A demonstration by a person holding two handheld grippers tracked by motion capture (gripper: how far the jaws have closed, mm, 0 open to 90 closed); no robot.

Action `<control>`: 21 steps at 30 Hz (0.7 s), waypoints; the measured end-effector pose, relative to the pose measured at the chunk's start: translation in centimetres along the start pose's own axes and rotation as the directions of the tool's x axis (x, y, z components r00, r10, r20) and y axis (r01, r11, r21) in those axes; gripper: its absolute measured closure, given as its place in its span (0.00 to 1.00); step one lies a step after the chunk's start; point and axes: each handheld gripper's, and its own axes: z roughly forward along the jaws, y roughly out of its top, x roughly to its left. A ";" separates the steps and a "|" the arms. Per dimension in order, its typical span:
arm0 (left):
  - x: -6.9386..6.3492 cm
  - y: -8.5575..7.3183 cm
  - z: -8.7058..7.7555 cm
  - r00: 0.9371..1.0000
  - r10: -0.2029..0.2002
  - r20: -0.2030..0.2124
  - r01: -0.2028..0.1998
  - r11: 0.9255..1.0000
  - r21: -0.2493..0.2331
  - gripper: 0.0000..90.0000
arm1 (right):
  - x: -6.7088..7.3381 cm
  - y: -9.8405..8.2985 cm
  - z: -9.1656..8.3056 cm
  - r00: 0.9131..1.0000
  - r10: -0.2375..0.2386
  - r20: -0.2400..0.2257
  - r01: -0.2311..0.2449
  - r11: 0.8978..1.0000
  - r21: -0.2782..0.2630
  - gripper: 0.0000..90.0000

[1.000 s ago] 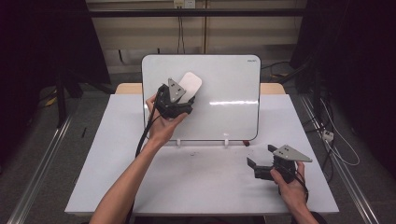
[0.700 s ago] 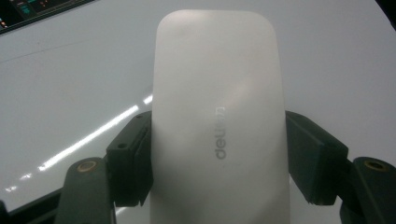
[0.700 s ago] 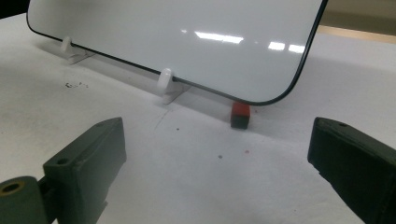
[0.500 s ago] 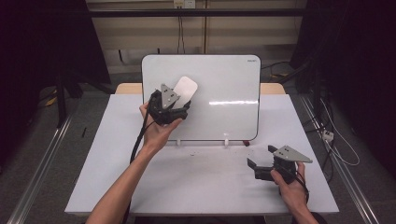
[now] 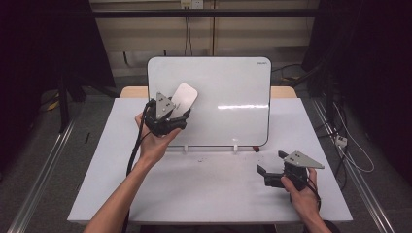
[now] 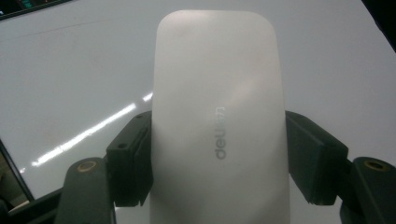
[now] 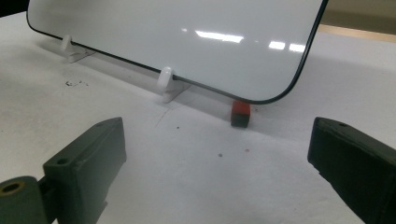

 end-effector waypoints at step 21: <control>1.4 -1.4 -2.9 0.999 -0.031 -0.023 0.031 1.000 -0.006 0.35 | 0.0 0.1 0.3 1.000 0.004 -0.002 -0.004 1.000 0.000 0.05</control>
